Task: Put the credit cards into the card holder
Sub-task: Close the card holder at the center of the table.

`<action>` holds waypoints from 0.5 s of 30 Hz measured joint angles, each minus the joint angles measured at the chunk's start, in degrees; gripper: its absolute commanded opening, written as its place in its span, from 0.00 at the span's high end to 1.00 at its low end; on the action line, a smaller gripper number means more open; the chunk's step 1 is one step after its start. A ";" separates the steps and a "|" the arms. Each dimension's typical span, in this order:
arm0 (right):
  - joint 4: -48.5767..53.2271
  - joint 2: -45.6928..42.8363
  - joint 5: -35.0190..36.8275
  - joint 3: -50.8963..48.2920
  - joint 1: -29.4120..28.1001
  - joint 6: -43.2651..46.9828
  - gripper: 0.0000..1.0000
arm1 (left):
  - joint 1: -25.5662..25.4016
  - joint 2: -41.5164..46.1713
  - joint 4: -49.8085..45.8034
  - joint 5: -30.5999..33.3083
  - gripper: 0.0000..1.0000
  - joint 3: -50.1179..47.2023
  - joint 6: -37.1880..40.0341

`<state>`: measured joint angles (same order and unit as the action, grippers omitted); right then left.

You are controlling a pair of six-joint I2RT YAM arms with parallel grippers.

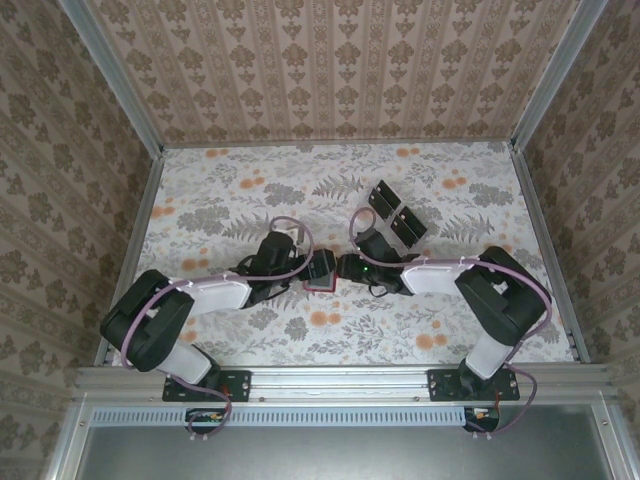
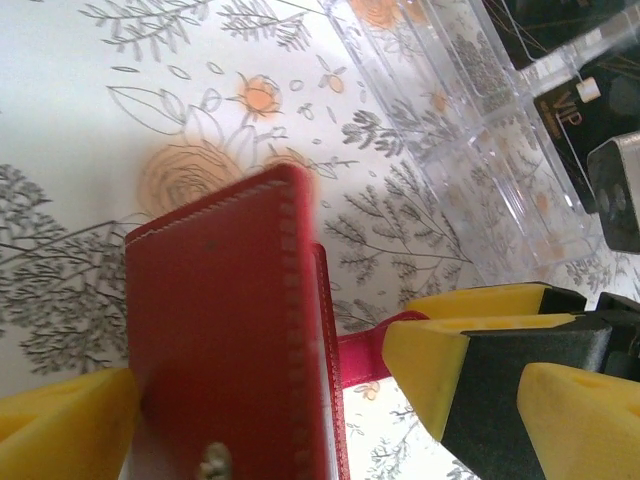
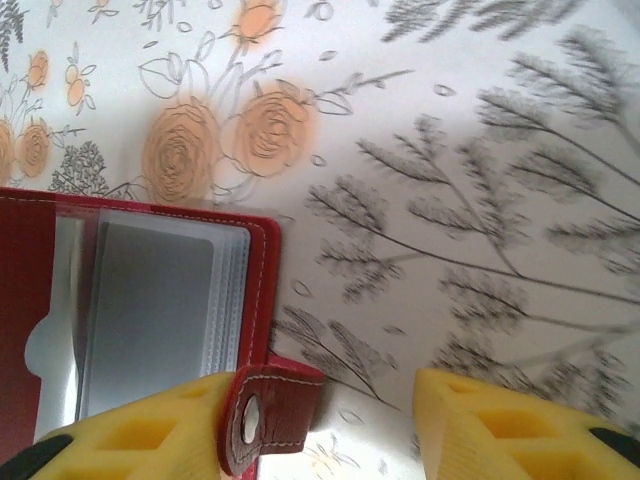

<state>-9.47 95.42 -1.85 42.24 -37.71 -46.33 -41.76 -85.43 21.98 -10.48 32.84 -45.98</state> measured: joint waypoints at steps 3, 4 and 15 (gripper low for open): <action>0.02 -3.61 0.37 -2.03 0.85 -0.44 0.48 | -1.79 0.09 0.13 0.87 0.00 1.36 0.02; 0.09 -5.01 0.59 -2.62 1.11 -0.44 0.48 | -2.25 0.15 0.28 1.16 0.00 1.77 0.02; 4.52 -20.87 2.78 -7.91 3.54 -1.09 0.60 | -6.45 -0.20 1.53 2.60 0.00 3.87 -0.04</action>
<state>-4.95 74.54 0.93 34.33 -34.17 -47.42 -48.21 -85.62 23.51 -7.88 36.71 -46.02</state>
